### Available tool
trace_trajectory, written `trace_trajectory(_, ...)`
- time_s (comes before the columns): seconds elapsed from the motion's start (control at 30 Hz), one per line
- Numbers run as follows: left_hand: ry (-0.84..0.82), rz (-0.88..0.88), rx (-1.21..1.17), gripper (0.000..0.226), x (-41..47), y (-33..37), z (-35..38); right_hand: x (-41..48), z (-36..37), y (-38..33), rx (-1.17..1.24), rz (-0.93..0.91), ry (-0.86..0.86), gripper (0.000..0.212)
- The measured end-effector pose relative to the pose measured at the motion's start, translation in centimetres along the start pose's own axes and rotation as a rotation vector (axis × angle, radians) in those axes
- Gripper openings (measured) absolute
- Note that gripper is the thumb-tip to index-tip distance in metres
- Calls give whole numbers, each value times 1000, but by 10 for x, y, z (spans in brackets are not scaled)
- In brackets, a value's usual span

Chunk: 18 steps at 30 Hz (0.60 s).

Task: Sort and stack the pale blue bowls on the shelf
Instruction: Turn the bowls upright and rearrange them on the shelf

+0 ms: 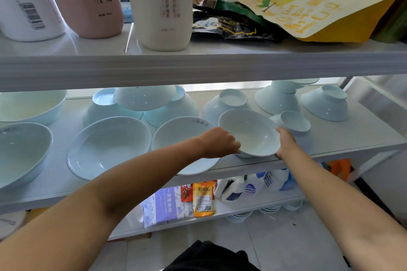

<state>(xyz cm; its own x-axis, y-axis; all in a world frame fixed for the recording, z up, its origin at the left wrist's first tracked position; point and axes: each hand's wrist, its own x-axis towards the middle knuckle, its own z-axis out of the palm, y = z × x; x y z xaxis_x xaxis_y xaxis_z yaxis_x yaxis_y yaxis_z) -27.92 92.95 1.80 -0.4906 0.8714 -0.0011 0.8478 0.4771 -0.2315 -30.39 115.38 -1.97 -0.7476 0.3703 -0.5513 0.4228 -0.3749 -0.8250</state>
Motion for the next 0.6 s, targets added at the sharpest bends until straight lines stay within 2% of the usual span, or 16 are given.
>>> trace_trajectory(0.1,-20,-37,-45,40,-1,-1,1,1,4,-3,-56,-24,36,38)
trace_trajectory(0.2,-16,-47,-77,43,-4,-3,4,9,6,-7,-127,-7,30,36)
trace_trajectory(0.3,-18,-74,-119,45,-5,-5,10,12,14,-12,-283,-80,76,38)
trace_trajectory(0.4,-38,-73,-188,47,-5,-9,18,10,21,-17,-601,-202,182,52)
trace_trajectory(0.5,-60,-70,-202,51,-15,-12,26,6,29,-21,-1008,-390,228,46)
trace_trajectory(0.6,-19,-220,-255,54,-36,-22,30,-1,44,-22,-1325,-652,306,43)
